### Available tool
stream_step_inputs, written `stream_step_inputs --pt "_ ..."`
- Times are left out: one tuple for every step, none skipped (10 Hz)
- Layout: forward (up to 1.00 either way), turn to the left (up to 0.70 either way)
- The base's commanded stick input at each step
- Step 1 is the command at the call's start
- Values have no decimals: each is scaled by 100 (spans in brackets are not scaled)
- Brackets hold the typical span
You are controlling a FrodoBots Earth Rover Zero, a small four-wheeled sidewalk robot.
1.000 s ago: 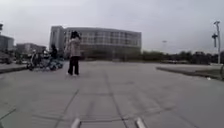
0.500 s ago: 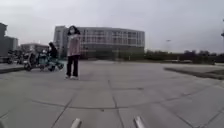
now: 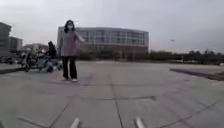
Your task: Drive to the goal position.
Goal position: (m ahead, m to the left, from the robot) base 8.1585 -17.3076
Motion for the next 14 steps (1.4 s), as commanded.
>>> stream_step_inputs --pt "100 -34" --pt "100 -34" --pt "100 -34" --pt "100 -34" --pt "100 -34" --pt "100 -34" --pt "100 -34" --pt "100 -34" --pt "100 -34" --pt "100 -34" --pt "100 -28" --pt "100 6" --pt "100 6" --pt "100 6"
